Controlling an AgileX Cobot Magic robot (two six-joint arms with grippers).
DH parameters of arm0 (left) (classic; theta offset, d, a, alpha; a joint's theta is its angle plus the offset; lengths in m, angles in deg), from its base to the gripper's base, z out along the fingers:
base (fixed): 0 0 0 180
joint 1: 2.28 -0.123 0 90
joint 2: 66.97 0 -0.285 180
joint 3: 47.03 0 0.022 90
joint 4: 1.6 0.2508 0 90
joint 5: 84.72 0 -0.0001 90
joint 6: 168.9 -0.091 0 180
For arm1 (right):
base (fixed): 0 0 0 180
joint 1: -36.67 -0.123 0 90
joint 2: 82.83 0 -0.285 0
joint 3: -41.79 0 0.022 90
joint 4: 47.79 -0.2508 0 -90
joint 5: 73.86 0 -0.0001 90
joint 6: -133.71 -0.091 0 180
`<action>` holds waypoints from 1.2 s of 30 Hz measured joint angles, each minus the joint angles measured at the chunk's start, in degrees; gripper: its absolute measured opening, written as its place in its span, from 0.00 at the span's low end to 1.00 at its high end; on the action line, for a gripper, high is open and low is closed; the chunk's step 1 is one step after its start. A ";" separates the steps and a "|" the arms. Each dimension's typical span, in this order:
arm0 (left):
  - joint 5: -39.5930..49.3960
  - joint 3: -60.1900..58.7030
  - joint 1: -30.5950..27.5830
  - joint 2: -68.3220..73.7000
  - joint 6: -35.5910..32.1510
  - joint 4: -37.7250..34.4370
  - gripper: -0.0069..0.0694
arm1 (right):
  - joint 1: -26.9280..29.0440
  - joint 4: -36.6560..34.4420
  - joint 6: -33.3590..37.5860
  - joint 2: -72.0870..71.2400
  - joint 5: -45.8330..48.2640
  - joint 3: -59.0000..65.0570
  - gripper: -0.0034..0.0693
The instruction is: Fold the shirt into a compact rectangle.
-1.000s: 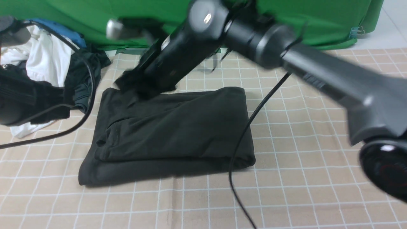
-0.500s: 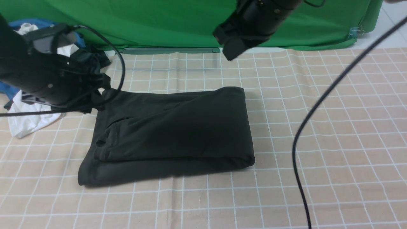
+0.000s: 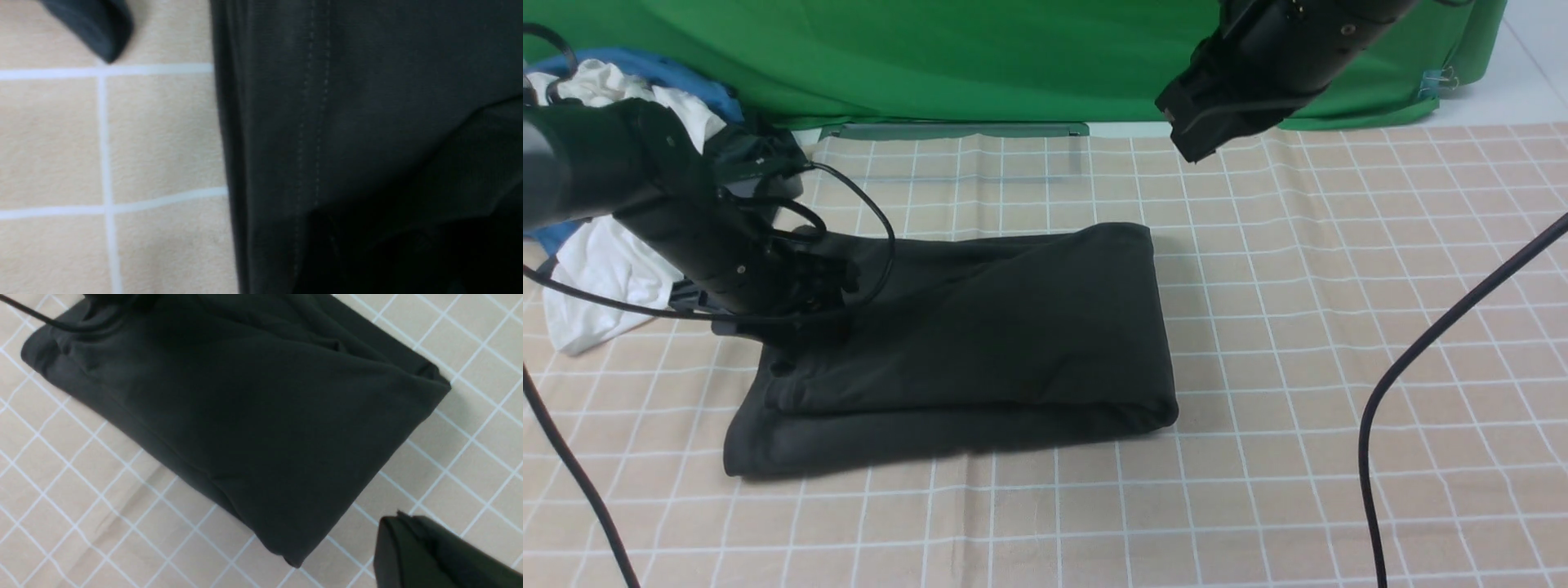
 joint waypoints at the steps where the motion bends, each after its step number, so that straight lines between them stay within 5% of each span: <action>1: 0.20 0.00 0.00 0.05 -0.89 -0.68 0.58 | 0.00 0.00 0.00 0.00 -0.34 0.00 0.10; 9: 0.44 0.29 0.00 -0.60 -4.01 -2.30 0.16 | 0.00 -0.05 0.00 0.00 -1.37 0.00 0.10; 30: -2.01 0.34 -5.64 -8.66 3.20 2.43 0.16 | 0.00 -0.05 -1.32 0.00 -2.10 0.00 0.10; 36: -1.49 0.34 -5.64 -8.32 5.39 5.56 0.31 | 0.00 -0.05 -1.86 0.00 0.34 0.00 0.10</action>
